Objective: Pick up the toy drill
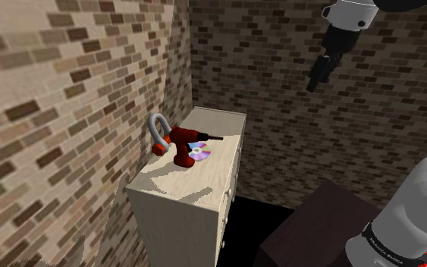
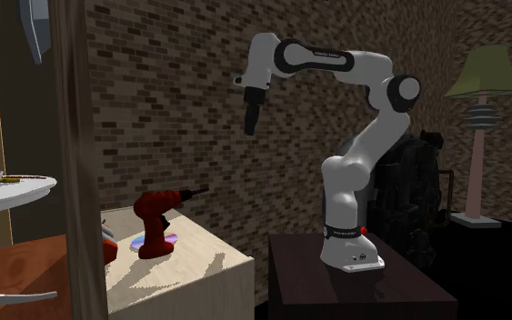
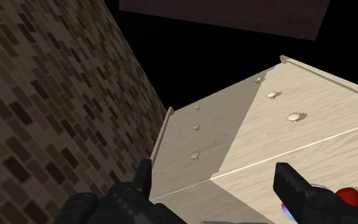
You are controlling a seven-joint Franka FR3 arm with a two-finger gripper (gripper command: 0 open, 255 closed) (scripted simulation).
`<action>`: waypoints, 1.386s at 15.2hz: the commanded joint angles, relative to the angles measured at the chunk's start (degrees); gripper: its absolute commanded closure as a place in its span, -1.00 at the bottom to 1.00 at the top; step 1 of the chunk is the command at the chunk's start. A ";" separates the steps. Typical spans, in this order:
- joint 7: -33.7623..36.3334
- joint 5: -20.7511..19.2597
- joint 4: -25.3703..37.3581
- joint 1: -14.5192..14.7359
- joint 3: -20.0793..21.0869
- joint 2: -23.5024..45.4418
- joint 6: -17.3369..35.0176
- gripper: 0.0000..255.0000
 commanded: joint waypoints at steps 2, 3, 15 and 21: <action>0.40 0.35 0.68 0.50 0.85 1.65 0.55 -1.00; 0.81 0.67 1.41 0.99 1.69 3.31 1.07 -1.00; 5.74 1.72 13.78 5.69 11.57 24.65 4.92 -1.00; 8.65 -0.12 22.50 7.90 16.23 36.24 4.86 -1.00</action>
